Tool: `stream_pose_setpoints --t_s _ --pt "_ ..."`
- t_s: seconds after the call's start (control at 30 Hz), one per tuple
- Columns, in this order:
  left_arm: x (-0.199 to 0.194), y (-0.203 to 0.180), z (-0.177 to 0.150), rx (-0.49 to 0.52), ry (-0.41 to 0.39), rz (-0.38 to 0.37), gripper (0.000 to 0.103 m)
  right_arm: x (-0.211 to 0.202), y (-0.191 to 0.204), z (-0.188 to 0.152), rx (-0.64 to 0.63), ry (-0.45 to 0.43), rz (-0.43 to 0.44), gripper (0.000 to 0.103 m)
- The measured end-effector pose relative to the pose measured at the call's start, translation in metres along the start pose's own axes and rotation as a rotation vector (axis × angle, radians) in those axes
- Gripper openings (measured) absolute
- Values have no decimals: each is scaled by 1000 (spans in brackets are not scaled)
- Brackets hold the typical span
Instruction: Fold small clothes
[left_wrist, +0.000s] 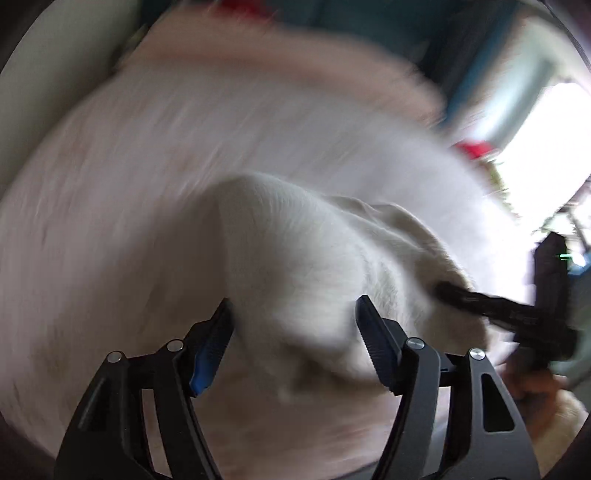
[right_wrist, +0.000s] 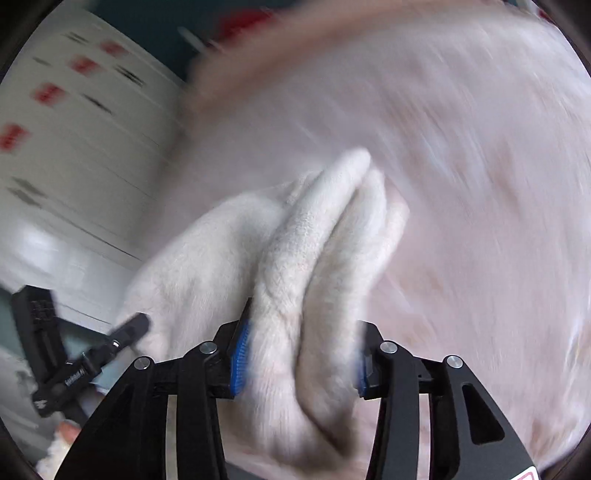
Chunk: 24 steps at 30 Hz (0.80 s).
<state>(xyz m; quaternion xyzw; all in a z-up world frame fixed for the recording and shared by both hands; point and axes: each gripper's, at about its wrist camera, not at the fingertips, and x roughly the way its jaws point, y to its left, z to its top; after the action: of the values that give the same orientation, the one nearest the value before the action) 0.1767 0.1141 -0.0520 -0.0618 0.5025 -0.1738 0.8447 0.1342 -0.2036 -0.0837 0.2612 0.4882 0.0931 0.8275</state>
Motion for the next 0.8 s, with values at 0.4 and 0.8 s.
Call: stream_pose_setpoints --t_s 0.4,0.8 --pt "-66 -23 -5 -61 -170 -52 69 -49 55 -34 -229 -106 -109 2" --pt "-10 21 -37 -272 -16 -38 44 -5 -1 -45 -49 39 -71 22"
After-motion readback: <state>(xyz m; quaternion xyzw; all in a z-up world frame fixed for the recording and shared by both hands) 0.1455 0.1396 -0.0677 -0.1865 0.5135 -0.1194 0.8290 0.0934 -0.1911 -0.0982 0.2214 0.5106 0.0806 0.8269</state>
